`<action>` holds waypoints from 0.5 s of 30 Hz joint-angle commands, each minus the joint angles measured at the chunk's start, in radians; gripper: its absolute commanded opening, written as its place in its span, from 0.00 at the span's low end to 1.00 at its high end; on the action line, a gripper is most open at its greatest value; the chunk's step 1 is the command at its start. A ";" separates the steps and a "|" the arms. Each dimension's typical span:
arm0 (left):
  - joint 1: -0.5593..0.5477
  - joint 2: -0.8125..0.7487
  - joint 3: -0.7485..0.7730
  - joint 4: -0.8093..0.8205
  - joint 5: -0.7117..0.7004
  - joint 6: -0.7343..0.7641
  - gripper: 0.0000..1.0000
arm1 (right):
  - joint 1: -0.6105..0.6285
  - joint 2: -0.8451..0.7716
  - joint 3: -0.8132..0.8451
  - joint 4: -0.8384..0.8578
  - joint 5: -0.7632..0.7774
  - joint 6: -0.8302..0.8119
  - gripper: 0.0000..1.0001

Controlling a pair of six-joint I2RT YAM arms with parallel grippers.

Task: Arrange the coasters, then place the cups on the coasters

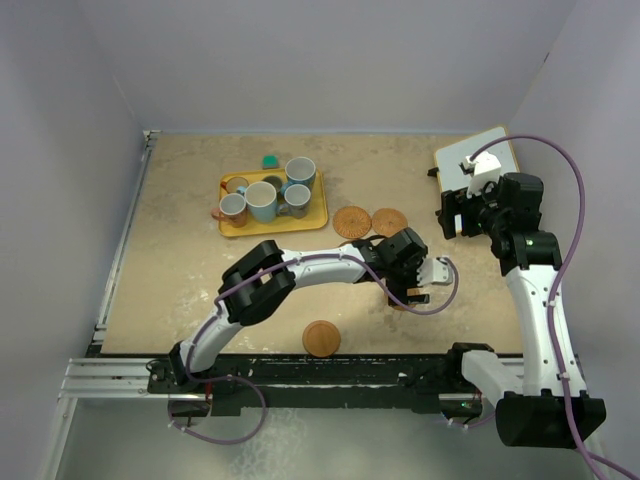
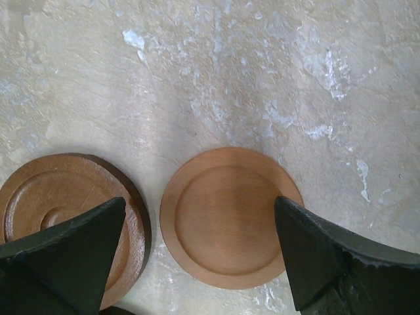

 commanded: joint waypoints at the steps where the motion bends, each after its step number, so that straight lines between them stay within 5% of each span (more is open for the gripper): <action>1: -0.008 -0.078 -0.024 -0.054 -0.027 0.020 0.91 | -0.004 -0.015 0.035 0.011 -0.014 0.009 0.80; 15: 0.028 -0.109 -0.079 -0.026 -0.090 0.074 0.92 | -0.004 -0.007 0.035 0.010 -0.021 0.003 0.80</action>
